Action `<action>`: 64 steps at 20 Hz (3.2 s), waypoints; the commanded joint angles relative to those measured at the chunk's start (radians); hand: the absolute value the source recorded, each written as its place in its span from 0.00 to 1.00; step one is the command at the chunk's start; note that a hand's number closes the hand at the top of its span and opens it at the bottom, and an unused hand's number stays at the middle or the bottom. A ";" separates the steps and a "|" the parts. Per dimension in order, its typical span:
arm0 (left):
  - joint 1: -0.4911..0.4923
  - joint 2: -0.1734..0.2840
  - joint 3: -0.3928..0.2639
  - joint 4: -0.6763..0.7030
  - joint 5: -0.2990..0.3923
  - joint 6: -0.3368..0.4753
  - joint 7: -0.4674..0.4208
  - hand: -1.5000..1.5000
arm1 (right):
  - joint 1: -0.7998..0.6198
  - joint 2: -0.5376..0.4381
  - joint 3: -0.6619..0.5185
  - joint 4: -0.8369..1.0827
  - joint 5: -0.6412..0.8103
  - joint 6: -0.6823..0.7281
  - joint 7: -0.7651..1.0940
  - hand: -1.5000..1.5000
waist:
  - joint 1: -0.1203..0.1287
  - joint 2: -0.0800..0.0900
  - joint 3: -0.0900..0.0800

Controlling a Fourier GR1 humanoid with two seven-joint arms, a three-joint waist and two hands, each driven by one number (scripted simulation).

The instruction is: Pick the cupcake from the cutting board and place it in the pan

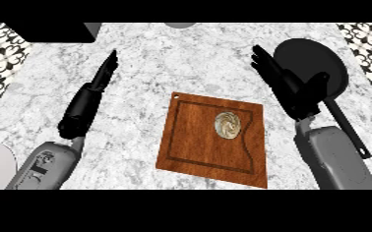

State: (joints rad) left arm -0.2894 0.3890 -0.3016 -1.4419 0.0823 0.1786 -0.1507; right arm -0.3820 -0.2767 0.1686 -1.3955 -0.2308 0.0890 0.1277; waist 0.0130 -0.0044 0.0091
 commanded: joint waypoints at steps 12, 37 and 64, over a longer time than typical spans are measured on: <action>0.170 -0.179 -0.022 -0.036 0.109 0.015 -0.037 0.50 | -0.111 -0.177 -0.036 0.319 -0.026 0.704 -0.603 0.00 | 0.025 0.018 -0.006; 0.222 -0.199 -0.003 -0.093 0.088 0.017 0.001 0.50 | -0.393 -0.201 0.515 0.377 0.776 0.391 -0.794 0.00 | 0.004 0.007 -0.009; 0.250 -0.248 0.109 -0.122 0.027 -0.086 0.026 0.50 | -0.336 0.053 0.307 0.631 1.153 0.314 -0.825 0.00 | -0.007 0.005 -0.009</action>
State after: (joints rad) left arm -0.0173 0.1436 -0.2359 -1.5877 0.0988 0.1173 -0.1170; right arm -0.7088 -0.2517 0.5087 -0.7991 0.8809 0.3916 -0.6845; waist 0.0090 0.0014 0.0002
